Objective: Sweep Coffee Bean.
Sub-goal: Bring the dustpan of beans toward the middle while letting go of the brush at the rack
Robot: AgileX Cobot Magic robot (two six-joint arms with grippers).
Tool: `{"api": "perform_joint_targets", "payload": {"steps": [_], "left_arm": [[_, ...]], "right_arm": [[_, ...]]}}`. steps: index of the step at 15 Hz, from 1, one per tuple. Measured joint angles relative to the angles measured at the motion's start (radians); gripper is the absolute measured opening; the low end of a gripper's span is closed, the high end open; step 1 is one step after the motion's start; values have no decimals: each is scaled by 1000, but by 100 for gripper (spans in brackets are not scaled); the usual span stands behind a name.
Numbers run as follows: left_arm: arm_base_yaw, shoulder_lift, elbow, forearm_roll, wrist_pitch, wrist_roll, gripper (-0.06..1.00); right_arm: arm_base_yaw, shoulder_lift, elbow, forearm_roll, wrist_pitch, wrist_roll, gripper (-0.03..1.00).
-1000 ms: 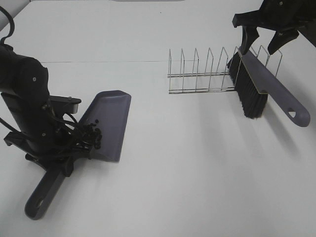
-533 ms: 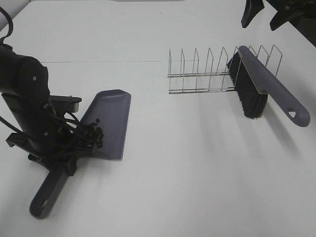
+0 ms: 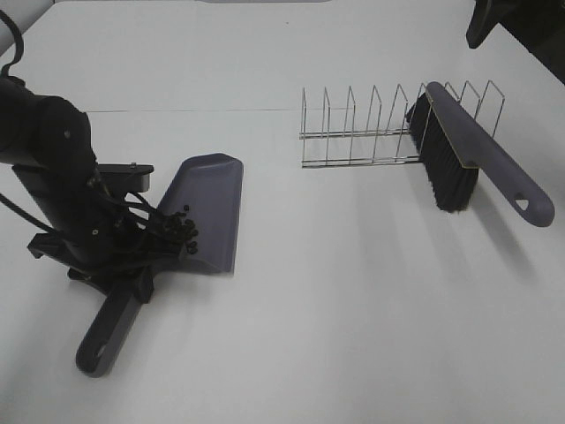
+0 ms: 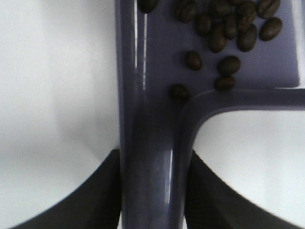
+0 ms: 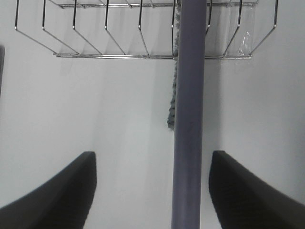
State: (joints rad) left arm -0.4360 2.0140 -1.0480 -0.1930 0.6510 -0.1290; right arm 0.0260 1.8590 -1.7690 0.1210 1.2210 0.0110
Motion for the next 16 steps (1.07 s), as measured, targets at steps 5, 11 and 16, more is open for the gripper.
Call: {"api": "perform_joint_targets", "payload": {"steps": [5, 11, 16], "left_arm": [[-23, 81, -144, 3, 52, -39, 31], [-23, 98, -172, 12, 73, -52, 31], [-29, 98, -176, 5, 88, -52, 58]], "right_arm": [[0, -102, 53, 2, 2, 0, 58], [0, -164, 56, 4, 2, 0, 58], [0, -207, 58, 6, 3, 0, 58]]}}
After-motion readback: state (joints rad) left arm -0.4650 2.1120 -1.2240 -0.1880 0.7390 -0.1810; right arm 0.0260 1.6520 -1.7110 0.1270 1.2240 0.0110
